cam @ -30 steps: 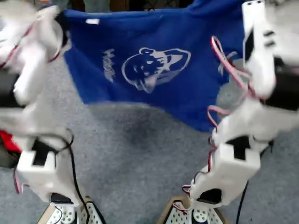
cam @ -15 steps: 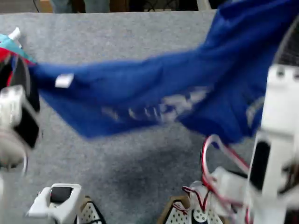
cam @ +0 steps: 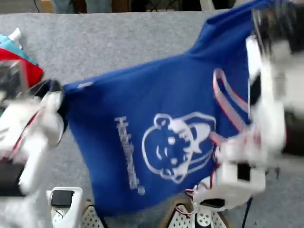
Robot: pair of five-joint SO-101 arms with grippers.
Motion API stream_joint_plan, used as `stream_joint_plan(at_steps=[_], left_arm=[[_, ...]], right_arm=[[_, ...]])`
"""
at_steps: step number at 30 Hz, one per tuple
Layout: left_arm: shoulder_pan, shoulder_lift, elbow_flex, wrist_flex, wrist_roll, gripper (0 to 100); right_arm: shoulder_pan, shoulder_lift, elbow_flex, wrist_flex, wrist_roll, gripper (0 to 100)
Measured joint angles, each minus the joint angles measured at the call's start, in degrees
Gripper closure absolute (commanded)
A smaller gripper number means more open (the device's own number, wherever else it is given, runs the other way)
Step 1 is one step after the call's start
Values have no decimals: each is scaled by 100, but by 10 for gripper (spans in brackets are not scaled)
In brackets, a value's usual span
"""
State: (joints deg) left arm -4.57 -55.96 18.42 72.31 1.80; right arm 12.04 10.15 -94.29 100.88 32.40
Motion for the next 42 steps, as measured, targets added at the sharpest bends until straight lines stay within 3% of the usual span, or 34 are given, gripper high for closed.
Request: stream_joint_plan(at_steps=[6,10,15,21,29,35,42], left_arm=[[0,818,2382,-3640,0,971],[9,1855,2602,-5829,0,971],[-35,3727,1530,-6462,0,971],[-132,6215,-624,-6409,0,971],[-97,8492,-3648,-5046,-237,971],[-132,9705,-5749,-3745,-237,971],[-97,10136,-7323,-1433,-246,971]], right_arm=[[-88,2242,0,-308,0,985],[-149,3727,9,-1090,0,985],[-281,4914,18,-2479,-9,985],[-527,5196,18,-3780,-9,985],[-633,5196,18,-4791,0,985],[-633,5204,44,-4712,0,985],[-624,5204,44,-2848,0,985]])
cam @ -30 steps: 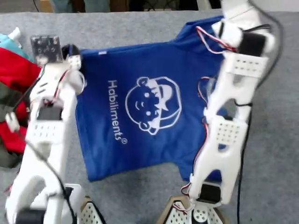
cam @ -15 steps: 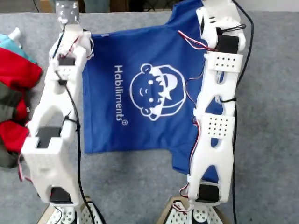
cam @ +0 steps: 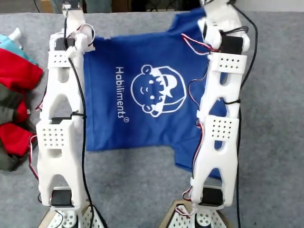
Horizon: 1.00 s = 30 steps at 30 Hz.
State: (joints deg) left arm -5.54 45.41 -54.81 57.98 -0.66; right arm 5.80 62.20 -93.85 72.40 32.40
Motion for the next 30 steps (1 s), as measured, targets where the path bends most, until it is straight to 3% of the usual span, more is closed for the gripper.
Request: stream_joint_plan(at_steps=[4,8,11,17,30], left_arm=[[79,0,-668,1732,0,971],[132,-9,-844,3209,-9,971],[378,9,-703,3921,-26,971],[765,9,97,4193,-44,971],[475,-185,879,4193,-369,972]], right_arm=[[0,-18,0,1319,62,985],[9,-167,-9,2532,615,985],[18,-185,-9,2796,589,985],[484,-501,308,2866,475,985],[677,-2207,3543,2866,1811,985]])
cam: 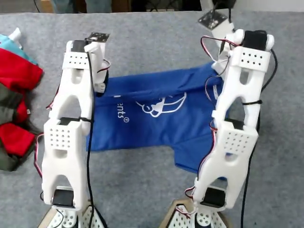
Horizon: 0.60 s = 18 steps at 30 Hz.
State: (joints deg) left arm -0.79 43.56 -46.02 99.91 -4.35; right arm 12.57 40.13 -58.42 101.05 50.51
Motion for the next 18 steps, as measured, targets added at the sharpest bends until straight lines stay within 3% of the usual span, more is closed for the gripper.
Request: stream_joint_plan(at_steps=[6,13,18], left_arm=[[26,-1495,1618,-167,-193,972],[132,-2813,4853,-2040,-193,972],[141,-3420,6488,-2725,-193,971]], right_arm=[[0,-571,1477,-246,167,985],[0,-1582,3288,-967,202,985],[0,-2848,5240,-1908,448,985]])
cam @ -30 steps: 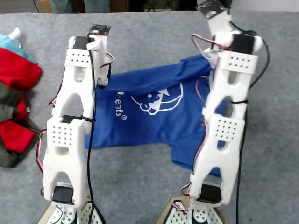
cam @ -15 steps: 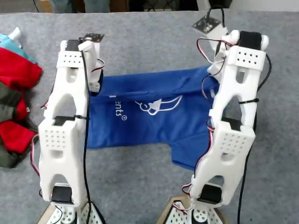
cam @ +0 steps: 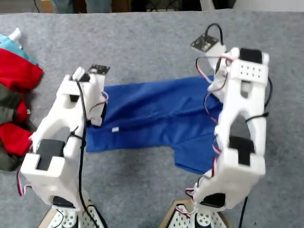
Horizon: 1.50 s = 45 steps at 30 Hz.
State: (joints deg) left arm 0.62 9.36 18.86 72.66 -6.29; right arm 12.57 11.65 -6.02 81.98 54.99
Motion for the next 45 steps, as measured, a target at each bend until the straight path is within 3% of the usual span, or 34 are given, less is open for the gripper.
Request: stream_joint_plan(at_steps=[6,12,21,38,40,45], left_arm=[[0,-448,765,-255,0,971],[0,-818,923,-255,0,971],[0,-897,1020,-255,9,971],[9,-703,1459,-580,-44,970],[-35,-633,1407,-580,-35,954],[-404,-571,1398,-571,281,759]], right_arm=[[220,-1697,2778,-1415,9,985],[879,-3059,4185,-1732,9,985],[1187,-4123,5187,-1855,9,985],[1204,-4229,5996,-1960,185,977],[1213,-4229,5996,-1960,273,927],[1213,-4229,5996,-1960,360,682]])
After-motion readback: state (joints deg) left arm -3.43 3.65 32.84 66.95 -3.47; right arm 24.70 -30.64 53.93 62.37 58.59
